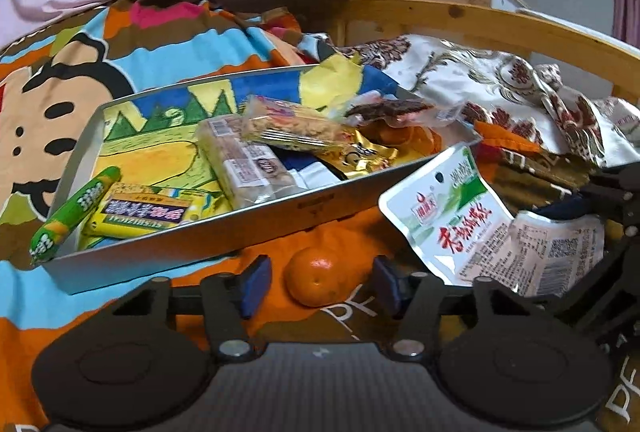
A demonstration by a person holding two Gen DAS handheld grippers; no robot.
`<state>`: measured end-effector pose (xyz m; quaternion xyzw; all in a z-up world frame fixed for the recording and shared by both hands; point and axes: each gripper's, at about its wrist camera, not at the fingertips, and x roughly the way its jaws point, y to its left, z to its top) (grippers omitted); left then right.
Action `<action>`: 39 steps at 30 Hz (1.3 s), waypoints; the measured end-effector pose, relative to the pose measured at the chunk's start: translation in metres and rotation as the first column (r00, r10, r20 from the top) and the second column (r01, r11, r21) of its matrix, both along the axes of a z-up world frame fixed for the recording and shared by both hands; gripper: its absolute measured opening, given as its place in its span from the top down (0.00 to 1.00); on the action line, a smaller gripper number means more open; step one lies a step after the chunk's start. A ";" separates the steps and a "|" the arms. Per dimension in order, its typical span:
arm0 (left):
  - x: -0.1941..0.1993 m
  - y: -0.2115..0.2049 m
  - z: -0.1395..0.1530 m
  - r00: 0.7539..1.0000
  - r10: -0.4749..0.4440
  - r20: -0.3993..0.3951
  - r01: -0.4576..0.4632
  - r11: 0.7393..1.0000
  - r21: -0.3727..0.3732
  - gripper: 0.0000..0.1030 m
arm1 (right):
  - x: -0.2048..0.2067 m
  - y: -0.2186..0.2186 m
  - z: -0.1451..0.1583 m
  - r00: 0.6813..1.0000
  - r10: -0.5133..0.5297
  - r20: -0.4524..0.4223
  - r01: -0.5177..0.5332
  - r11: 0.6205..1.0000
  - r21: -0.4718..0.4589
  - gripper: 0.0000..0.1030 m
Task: Organize snacks
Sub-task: 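Grasp the mandarin orange with left tool while right tool holds the kelp bag, then lift the orange with left tool while right tool carries the kelp bag over the tray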
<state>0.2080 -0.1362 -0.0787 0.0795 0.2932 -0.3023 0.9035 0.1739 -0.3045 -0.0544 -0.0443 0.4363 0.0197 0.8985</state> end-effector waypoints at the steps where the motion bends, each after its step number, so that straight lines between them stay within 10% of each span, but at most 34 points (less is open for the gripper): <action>1: 0.000 -0.001 -0.001 1.000 -0.006 -0.001 0.006 1.000 0.004 0.46 | 0.001 0.000 -0.001 1.000 -0.002 0.009 0.002 1.000 0.000 0.01; 10: 0.005 -0.001 -0.006 0.999 0.040 -0.031 -0.039 0.999 0.028 0.64 | 0.001 0.004 -0.003 0.998 -0.040 0.049 0.039 0.999 0.022 0.03; 25: -0.021 0.014 0.016 0.989 0.147 -0.025 -0.147 0.989 0.011 0.65 | -0.030 0.023 0.016 0.987 0.025 0.161 -0.015 0.998 -0.059 0.05; 39: -0.057 0.043 0.070 0.971 0.232 0.062 -0.227 0.971 -0.078 0.65 | -0.065 0.034 0.057 0.912 0.076 0.403 -0.043 0.995 -0.091 0.05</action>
